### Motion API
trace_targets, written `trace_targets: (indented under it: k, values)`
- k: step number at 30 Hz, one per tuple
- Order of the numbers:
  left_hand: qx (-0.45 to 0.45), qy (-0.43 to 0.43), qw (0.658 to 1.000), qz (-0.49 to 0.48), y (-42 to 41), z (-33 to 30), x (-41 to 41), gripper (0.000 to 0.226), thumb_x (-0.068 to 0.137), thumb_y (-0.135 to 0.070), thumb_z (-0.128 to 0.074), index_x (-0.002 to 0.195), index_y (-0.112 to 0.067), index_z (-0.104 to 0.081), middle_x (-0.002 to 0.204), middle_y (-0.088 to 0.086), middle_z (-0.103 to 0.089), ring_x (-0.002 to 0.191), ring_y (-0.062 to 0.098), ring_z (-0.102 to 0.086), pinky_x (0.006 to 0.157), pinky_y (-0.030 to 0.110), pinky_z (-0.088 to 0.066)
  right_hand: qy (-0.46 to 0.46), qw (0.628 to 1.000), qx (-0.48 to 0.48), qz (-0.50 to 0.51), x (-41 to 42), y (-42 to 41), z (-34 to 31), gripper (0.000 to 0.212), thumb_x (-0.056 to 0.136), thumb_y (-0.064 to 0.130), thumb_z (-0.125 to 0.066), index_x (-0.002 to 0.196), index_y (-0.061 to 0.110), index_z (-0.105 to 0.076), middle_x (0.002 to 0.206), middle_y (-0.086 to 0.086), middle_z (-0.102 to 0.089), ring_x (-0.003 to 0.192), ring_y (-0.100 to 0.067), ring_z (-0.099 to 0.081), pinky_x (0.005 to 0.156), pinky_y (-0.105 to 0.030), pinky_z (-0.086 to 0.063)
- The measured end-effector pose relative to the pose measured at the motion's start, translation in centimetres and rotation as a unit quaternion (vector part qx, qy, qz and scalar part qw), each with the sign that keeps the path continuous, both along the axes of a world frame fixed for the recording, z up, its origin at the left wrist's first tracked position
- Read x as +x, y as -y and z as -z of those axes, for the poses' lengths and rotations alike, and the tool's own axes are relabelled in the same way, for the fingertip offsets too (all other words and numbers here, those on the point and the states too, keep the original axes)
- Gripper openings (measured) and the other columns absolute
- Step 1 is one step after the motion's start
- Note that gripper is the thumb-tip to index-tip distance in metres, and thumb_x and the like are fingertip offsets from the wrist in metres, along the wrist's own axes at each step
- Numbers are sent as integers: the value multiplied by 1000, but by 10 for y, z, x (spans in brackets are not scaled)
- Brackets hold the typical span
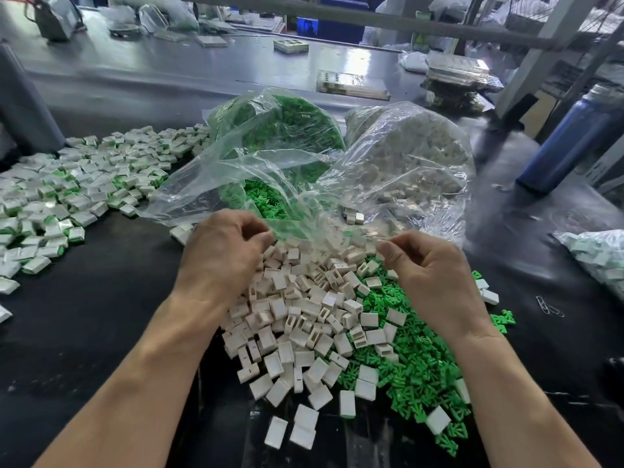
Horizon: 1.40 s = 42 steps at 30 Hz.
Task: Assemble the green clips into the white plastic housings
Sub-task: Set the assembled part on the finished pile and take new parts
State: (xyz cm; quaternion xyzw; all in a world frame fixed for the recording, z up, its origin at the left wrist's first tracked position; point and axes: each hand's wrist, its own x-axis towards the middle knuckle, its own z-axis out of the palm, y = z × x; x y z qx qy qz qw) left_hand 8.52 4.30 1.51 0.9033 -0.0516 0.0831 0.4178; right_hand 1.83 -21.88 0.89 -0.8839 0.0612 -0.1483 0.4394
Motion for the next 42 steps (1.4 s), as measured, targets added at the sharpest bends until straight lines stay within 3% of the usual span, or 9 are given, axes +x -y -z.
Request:
trace_targets:
  k: [4,9,13,19,23,29,34,38,42]
  values:
    - [54,-5,995,-84,-17,2,10,6,93,-27,-77,99,-28,-78,93,-8,-76,82,14,-71,81,40,-62,-26,999,-41,15,-1,8,-1,21,97,45,-69,82,31,-71,75,16,-70,68,1,-63,56,-12,-42]
    - [121,-6,980,-157,-30,1,20,8,93,-28,-78,100,-26,-77,91,-2,-78,84,24,-72,91,45,-58,-59,996,-69,18,-2,13,-4,25,96,49,-70,83,28,-72,77,9,-71,71,-7,-64,61,-26,-46]
    - [146,4,976,-163,-26,0,21,17,94,-27,-75,110,-21,-72,104,4,-75,94,29,-69,90,47,-57,-89,993,-80,24,-3,17,-7,18,94,48,-72,87,31,-72,82,11,-70,77,-6,-63,63,-23,-44]
    - [78,8,994,-70,-7,2,4,7,96,-34,-72,93,-28,-71,81,-12,-70,63,9,-70,66,35,-64,-133,988,-81,0,-6,21,-11,8,92,42,-77,90,35,-74,87,13,-69,81,-5,-64,68,-22,-47]
    - [46,-17,999,12,4,6,-3,3,94,-35,-73,97,-35,-72,86,-22,-67,75,-4,-65,70,20,-54,-139,987,-86,-6,-6,19,-13,5,90,41,-79,91,37,-75,87,13,-68,81,-4,-64,70,-22,-49]
    - [60,-83,994,45,8,11,1,29,91,-30,-76,119,-35,-69,107,-16,-63,93,5,-65,89,32,-61,-162,980,-115,-6,-6,23,-13,9,88,44,-79,95,40,-75,87,14,-66,80,-3,-61,67,-19,-45]
    - [61,-76,994,40,8,15,3,25,86,-32,-79,108,-36,-68,106,-13,-66,95,8,-66,91,36,-60,-172,975,-138,-15,-7,20,-14,18,86,46,-81,103,44,-76,93,16,-63,85,-3,-60,80,-28,-51]
    - [80,-35,996,32,8,15,3,24,86,-38,-81,100,-34,-62,99,-14,-64,89,2,-62,76,21,-50,-132,979,-155,-17,-7,16,-16,9,84,44,-83,89,40,-77,93,14,-62,85,-6,-59,82,-32,-52]
    - [51,10,998,35,10,11,-1,25,88,-38,-78,98,-32,-56,90,-15,-62,79,-1,-60,65,15,-46,-161,968,-189,-15,-5,5,-14,11,86,45,-82,83,37,-75,91,19,-63,84,-2,-58,81,-31,-53]
